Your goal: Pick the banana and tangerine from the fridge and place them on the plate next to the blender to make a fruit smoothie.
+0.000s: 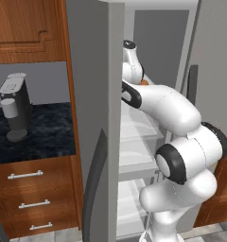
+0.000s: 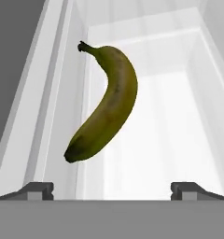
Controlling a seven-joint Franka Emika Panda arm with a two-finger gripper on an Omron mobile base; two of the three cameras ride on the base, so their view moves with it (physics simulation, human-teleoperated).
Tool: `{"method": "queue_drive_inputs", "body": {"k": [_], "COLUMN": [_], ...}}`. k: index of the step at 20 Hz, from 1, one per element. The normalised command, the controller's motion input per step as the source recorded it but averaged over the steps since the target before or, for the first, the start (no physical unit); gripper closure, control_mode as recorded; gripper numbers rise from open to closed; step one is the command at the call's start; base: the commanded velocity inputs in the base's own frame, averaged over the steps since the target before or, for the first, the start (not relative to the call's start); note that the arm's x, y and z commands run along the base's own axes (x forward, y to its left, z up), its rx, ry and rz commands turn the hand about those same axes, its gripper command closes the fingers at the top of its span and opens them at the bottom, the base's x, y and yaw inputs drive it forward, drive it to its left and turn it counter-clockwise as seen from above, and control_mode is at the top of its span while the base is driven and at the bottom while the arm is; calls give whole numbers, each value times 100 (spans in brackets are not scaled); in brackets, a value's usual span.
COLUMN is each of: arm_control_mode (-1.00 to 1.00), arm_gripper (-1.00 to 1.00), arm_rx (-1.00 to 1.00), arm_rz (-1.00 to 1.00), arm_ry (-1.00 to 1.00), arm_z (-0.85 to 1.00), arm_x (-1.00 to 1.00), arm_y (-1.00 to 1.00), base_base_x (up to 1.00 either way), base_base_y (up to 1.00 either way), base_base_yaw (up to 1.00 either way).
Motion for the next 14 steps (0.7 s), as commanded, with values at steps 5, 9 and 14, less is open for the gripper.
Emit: {"method": "queue_drive_inputs", "body": {"k": [5,9,14], "arm_control_mode": [-100,-100,-100], "arm_gripper": [-100,-100,-100], "arm_rx": [0,0,0], "arm_rz": [-1,-1,-1], "arm_ry": [9,8,6], "arm_z": [-8,-16,-23], "arm_x": [29,29,25], "arm_y": [13,15,7], "base_base_x": [0,0,0], "base_base_y": [0,0,0], "base_base_yaw": [0,0,0]}}
